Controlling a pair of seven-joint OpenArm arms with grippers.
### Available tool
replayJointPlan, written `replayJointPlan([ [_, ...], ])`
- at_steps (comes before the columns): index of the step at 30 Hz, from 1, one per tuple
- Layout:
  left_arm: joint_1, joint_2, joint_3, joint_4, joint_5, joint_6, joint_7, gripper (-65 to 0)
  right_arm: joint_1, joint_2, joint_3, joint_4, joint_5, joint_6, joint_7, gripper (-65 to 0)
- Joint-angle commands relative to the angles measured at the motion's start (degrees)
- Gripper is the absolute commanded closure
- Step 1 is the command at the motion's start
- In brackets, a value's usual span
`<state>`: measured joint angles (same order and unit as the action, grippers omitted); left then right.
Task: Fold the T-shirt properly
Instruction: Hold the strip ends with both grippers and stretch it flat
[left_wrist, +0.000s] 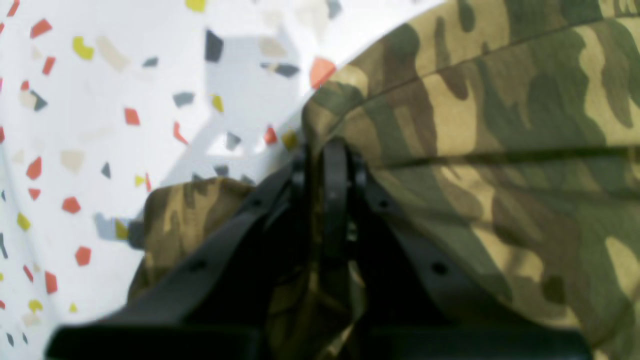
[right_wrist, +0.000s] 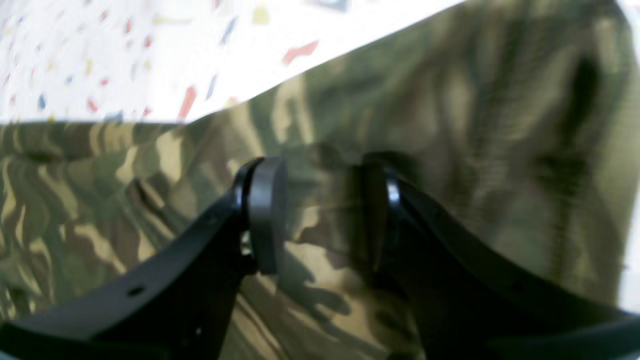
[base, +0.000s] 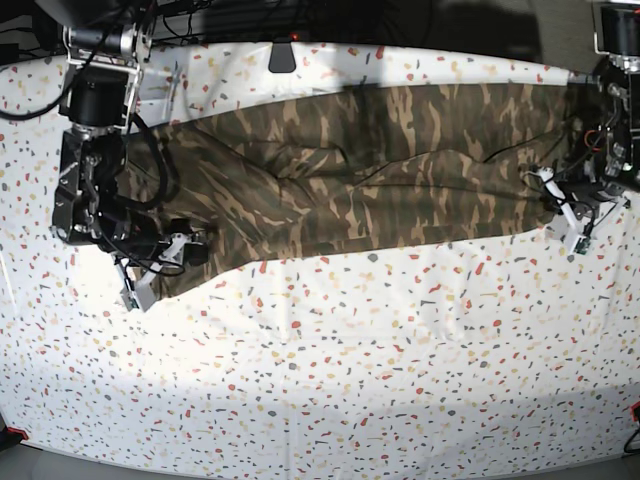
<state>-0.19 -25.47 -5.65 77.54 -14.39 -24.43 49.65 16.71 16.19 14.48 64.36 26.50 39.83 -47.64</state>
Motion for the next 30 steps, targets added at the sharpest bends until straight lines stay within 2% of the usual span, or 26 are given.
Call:
replayJointPlan([
  [1, -0.9, 0.4, 0.1, -2.1, 2.4, 0.8, 2.1, 0.0, 1.8, 0.8, 0.1, 0.8, 0.7, 0.2, 0.9, -25.4],
  [9, -7.8, 4.6, 0.1, -9.7, 4.2, 0.8, 1.2, 0.0, 2.8, 0.8, 0.1, 0.8, 0.5, 0.2, 1.9, -25.4],
  [16, -11.2, 4.5, 0.1, -9.7, 6.0, 0.8, 1.3, 0.0, 3.4, 0.8, 0.1, 0.8, -2.5, 0.2, 4.3, -25.4],
  [27, -11.8, 4.3, 0.1, -9.7, 6.0, 0.8, 1.5, 0.0, 6.5, 0.8, 0.1, 0.8, -2.1, 0.2, 2.1, -25.4],
  [28, -12.0, 4.3, 0.1, -9.6, 6.0, 0.8, 1.6, -4.1, 6.4, 0.8, 0.1, 0.8, -2.1, 0.2, 2.0, -25.4],
  [30, -12.7, 4.3, 0.1, -9.6, 6.0, 0.8, 2.2, -17.3, 6.4, 0.8, 0.1, 0.8, -2.1, 0.2, 1.6, -25.4],
])
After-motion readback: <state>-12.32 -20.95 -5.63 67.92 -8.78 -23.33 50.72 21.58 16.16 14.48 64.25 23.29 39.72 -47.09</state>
